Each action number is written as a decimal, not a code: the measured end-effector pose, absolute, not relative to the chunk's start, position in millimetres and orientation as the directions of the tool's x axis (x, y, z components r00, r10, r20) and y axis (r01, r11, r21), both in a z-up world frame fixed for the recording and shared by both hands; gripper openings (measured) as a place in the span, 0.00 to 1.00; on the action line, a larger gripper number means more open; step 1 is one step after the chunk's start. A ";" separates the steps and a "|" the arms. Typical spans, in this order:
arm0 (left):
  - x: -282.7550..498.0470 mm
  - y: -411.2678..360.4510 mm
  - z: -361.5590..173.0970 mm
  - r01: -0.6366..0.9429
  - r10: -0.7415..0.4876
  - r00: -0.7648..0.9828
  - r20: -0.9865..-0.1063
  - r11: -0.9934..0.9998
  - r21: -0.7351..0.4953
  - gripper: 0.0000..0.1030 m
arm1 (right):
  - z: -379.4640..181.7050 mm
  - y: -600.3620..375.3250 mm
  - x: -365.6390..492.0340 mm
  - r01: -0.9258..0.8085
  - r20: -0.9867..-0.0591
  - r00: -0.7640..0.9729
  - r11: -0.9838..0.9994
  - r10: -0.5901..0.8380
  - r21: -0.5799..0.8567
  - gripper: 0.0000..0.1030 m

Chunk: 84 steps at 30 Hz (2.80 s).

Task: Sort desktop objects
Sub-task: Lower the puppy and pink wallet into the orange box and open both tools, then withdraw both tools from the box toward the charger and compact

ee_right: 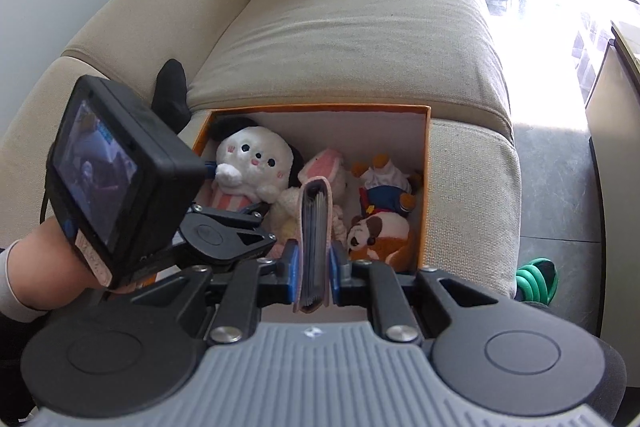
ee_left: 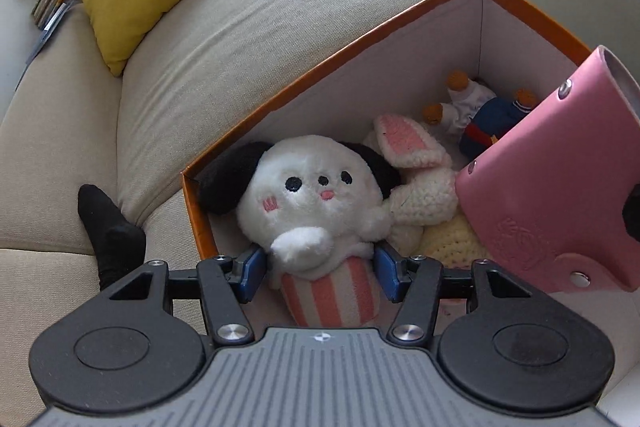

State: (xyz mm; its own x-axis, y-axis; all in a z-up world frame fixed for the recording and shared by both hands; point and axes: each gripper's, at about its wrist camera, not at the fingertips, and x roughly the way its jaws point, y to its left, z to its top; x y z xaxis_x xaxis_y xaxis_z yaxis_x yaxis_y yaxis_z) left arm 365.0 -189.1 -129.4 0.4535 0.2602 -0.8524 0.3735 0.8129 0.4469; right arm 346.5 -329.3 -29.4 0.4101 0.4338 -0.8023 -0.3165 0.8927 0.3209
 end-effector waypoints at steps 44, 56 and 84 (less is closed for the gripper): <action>381.0 -170.0 -112.8 0.451 -0.091 0.443 -0.892 0.883 0.134 0.11 | -22.3 -296.8 398.3 -0.332 -0.844 0.454 0.933 0.285 0.137 0.16; 318.6 -152.8 -55.9 0.456 -0.185 0.544 -0.818 0.884 0.104 0.11 | 4.5 -303.9 351.0 -0.375 -0.835 0.458 0.918 0.305 0.130 0.16; 236.4 -73.1 -48.1 0.307 -0.246 0.602 -0.760 0.950 -0.064 0.12 | -68.2 -290.5 315.5 -0.191 -0.913 0.397 0.982 0.087 0.011 0.16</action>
State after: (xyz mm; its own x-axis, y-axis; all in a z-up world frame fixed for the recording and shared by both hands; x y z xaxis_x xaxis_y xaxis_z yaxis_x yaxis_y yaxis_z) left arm 236.4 -73.1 -48.1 0.6016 -0.2460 -0.7600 0.3071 0.9495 -0.0643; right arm 315.5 -290.5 -68.2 0.3974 0.0873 -0.9135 -0.1911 0.9815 0.0107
